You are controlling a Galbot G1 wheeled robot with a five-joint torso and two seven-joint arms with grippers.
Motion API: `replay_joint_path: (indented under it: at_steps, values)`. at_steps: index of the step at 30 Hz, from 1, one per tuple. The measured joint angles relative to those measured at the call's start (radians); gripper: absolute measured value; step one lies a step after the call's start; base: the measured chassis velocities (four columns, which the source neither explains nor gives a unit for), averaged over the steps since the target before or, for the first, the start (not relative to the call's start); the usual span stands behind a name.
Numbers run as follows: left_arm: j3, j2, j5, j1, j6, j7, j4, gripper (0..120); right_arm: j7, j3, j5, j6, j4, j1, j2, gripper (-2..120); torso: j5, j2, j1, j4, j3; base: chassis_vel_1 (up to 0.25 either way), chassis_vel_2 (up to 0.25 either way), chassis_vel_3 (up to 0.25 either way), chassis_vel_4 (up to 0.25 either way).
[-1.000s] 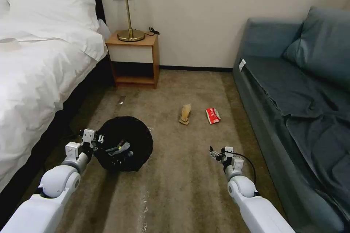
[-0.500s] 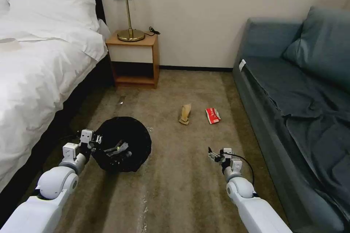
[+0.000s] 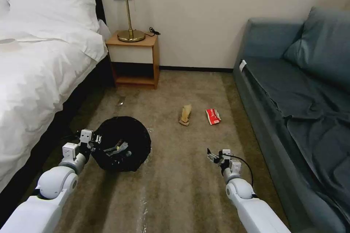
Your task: Pick up the trash bin, then pick up the garbage on the floor and place it into the trash bin.
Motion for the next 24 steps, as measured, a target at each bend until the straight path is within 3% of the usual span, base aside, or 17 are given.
replay_joint_path:
  at_steps: [15,24]
  values:
    - [0.003,0.014,-0.006,-0.016,-0.002,0.001,0.005,4,0.0,-0.004,-0.001,0.0,-0.008,0.01,-0.004,100,0.0,0.0,0.0,0.0001,0.0,-0.076,0.079,0.074,-0.079]
    - [0.011,0.002,-0.004,-0.027,-0.002,0.002,0.015,4,-0.013,-0.005,-0.001,0.021,-0.029,0.014,0.0,100,0.0001,0.0,0.0,-0.0001,0.0,-0.094,0.092,0.074,-0.09]
